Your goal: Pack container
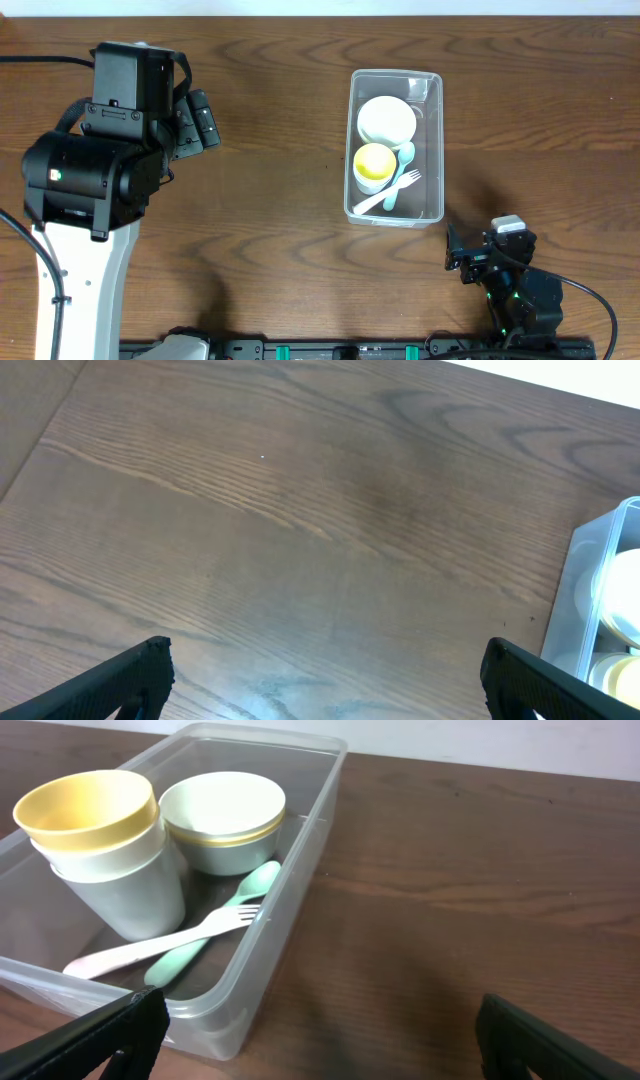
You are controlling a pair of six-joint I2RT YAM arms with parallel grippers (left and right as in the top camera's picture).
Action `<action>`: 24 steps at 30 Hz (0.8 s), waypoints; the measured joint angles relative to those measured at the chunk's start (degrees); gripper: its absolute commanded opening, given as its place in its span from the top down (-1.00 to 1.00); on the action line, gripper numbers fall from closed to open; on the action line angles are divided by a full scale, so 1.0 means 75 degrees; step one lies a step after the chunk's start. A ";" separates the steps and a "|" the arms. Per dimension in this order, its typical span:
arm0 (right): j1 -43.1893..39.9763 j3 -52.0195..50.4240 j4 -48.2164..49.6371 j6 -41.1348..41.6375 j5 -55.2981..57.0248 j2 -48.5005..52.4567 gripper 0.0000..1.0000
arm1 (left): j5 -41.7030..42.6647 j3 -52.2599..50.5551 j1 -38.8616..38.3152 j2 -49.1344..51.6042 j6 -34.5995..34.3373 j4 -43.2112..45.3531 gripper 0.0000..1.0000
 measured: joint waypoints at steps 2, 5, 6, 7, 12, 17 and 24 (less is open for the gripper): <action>0.0000 0.0000 0.0000 0.0000 0.0000 0.0000 -0.98 | 0.0000 -0.0003 0.0000 0.0000 0.0000 0.0000 -0.96; 0.0000 0.0000 0.0000 0.0000 0.0000 0.0000 -0.99 | 0.0000 0.0000 0.0000 0.0000 0.0000 -0.0003 -0.96; 0.0000 0.0000 0.0000 0.0000 0.0000 0.0000 -0.98 | 0.0000 -0.0003 0.0000 0.0000 0.0000 0.0000 -0.96; 0.0000 0.0000 0.0000 0.0000 0.0000 0.0000 -0.99 | 0.0000 -0.0003 0.0000 0.0000 0.0000 -0.0003 -0.96; 0.0000 0.0000 0.0000 0.0000 0.0000 0.0000 -0.99 | 0.0000 -0.0003 0.0000 0.0000 0.0000 -0.0003 -0.96; 0.0000 0.0000 0.0000 0.0000 0.0000 0.0000 -0.98 | 0.0000 -0.0003 0.0000 0.0000 0.0000 0.0000 -0.96; 0.0000 0.0000 0.0000 0.0000 0.0000 0.0000 -0.99 | 0.0000 -0.0003 0.0017 -0.0041 0.0000 -0.0207 -0.96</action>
